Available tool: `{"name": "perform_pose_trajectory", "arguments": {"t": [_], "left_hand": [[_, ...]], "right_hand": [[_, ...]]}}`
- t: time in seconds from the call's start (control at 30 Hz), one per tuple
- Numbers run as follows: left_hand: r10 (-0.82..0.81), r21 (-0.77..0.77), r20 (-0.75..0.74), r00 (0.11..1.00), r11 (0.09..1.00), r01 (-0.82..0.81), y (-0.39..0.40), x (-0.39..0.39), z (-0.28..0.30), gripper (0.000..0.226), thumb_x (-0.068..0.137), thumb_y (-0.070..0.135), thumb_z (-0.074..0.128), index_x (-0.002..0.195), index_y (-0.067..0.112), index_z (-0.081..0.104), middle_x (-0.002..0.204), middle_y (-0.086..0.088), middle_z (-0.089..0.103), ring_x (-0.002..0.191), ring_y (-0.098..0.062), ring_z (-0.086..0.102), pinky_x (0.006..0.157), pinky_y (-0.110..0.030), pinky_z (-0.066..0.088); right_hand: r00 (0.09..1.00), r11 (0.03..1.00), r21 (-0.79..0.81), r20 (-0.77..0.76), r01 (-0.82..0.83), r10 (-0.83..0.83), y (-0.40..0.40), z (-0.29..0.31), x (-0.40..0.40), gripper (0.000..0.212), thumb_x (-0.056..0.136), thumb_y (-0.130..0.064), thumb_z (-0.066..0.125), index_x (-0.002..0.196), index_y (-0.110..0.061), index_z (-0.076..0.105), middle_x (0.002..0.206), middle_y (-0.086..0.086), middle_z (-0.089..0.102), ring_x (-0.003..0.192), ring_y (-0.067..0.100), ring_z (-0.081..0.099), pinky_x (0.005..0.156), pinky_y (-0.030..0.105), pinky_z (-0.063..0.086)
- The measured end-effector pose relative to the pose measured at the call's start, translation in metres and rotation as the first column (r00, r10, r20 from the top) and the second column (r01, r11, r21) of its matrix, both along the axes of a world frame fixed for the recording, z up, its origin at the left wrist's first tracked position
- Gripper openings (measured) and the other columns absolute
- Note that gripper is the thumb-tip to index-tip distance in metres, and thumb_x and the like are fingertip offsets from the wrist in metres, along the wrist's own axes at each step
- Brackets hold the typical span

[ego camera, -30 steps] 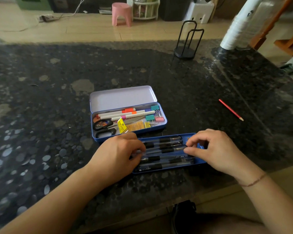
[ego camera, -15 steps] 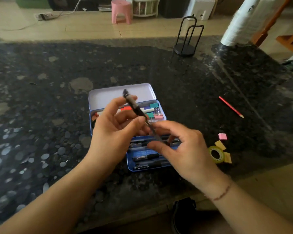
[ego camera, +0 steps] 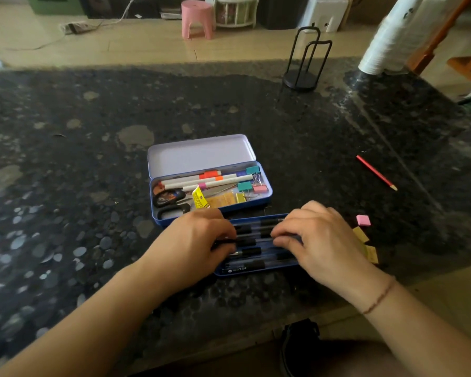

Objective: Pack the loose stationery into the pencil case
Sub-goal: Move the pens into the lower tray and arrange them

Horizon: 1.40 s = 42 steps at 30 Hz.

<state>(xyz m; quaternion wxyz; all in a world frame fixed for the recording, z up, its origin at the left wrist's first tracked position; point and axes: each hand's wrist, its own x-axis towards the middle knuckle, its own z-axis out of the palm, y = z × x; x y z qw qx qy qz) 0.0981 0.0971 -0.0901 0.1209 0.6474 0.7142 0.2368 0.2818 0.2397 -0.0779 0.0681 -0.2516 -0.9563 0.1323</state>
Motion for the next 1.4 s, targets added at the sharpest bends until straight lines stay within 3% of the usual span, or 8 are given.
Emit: {"name": "perform_pose_trajectory", "arguments": {"t": [0.57,0.8,0.93,1.03,1.1,1.17,1.27,1.4], "left_hand": [[0.136,-0.033,0.030,0.990,0.990,-0.135,0.003,0.005,-0.004,0.005,0.080,0.026,0.069,0.084,0.026,0.066,0.074,0.018,0.049,0.066,-0.004,0.051,0.062,-0.018,0.046],[0.106,0.097,0.060,0.993,0.989,-0.111,0.003,0.013,0.003,0.015,0.084,0.034,0.063,0.094,0.025,0.068,0.083,0.013,0.060,0.069,-0.006,0.057,0.061,-0.029,0.054],[0.169,0.193,0.167,0.971,0.960,-0.201,0.004,0.015,0.009,0.025,0.085,0.045,0.057,0.101,0.028,0.065,0.089,0.017,0.060,0.081,-0.003,0.058,0.068,-0.015,0.050],[0.256,0.230,0.553,0.793,0.868,-0.440,0.006,0.022,0.015,0.033,0.086,0.050,0.055,0.109,0.028,0.061,0.093,0.012,0.065,0.085,-0.009,0.063,0.071,-0.020,0.051],[0.192,0.156,0.876,0.443,0.756,-0.635,0.010,0.034,0.014,0.035,0.085,0.048,0.055,0.112,0.025,0.058,0.104,0.004,0.067,0.095,-0.014,0.065,0.082,-0.033,0.054],[0.141,0.043,0.972,0.189,0.683,-0.729,0.013,0.051,0.011,0.044,0.081,0.049,0.057,0.118,0.025,0.054,0.114,0.003,0.064,0.106,-0.012,0.062,0.096,-0.038,0.048],[0.114,0.027,0.975,0.192,0.793,-0.608,0.015,0.078,0.009,0.054,0.078,0.056,0.057,0.126,0.033,0.048,0.124,0.012,0.058,0.119,-0.004,0.053,0.106,-0.034,0.040],[0.082,0.078,0.949,0.306,0.875,-0.477,0.015,0.082,0.014,0.029,0.089,0.042,0.046,0.101,0.024,0.065,0.094,0.000,0.070,0.092,-0.017,0.066,0.084,-0.041,0.051]], "right_hand": [[0.956,0.977,-0.109,0.249,0.186,-0.154,0.013,0.013,0.017,0.005,0.086,-0.039,0.065,0.090,-0.038,0.068,0.089,-0.020,0.064,0.089,0.002,0.057,0.077,0.029,0.052],[0.940,0.984,-0.037,0.302,0.176,-0.157,0.011,0.015,0.017,0.009,0.093,-0.035,0.055,0.094,-0.036,0.065,0.097,-0.016,0.060,0.095,0.004,0.054,0.076,0.025,0.047],[0.935,0.958,-0.093,0.262,0.273,-0.241,0.019,0.017,0.023,0.013,0.096,-0.027,0.051,0.086,-0.035,0.056,0.090,-0.015,0.056,0.087,0.002,0.053,0.073,0.025,0.047],[0.913,0.877,-0.264,0.195,0.402,-0.359,0.028,0.018,0.031,0.017,0.096,-0.022,0.052,0.083,-0.032,0.057,0.083,-0.013,0.058,0.077,0.002,0.054,0.062,0.021,0.040],[0.891,0.791,-0.413,0.162,0.452,-0.424,0.030,0.019,0.032,0.018,0.097,-0.019,0.050,0.086,-0.027,0.062,0.077,-0.006,0.061,0.067,0.006,0.055,0.056,0.020,0.036],[0.875,0.705,-0.546,0.115,0.451,-0.470,0.027,0.021,0.030,0.020,0.098,-0.017,0.048,0.087,-0.022,0.064,0.072,-0.002,0.063,0.057,0.004,0.053,0.055,0.019,0.037],[0.886,0.633,-0.697,0.011,0.339,-0.463,0.012,0.029,0.021,0.023,0.097,-0.014,0.050,0.083,-0.022,0.066,0.069,-0.001,0.063,0.054,0.001,0.054,0.057,0.021,0.042],[0.984,0.820,-0.550,0.021,0.157,-0.175,-0.021,0.023,0.007,0.008,0.090,-0.028,0.061,0.087,-0.033,0.065,0.081,-0.018,0.067,0.077,-0.005,0.060,0.069,0.017,0.046]]}}
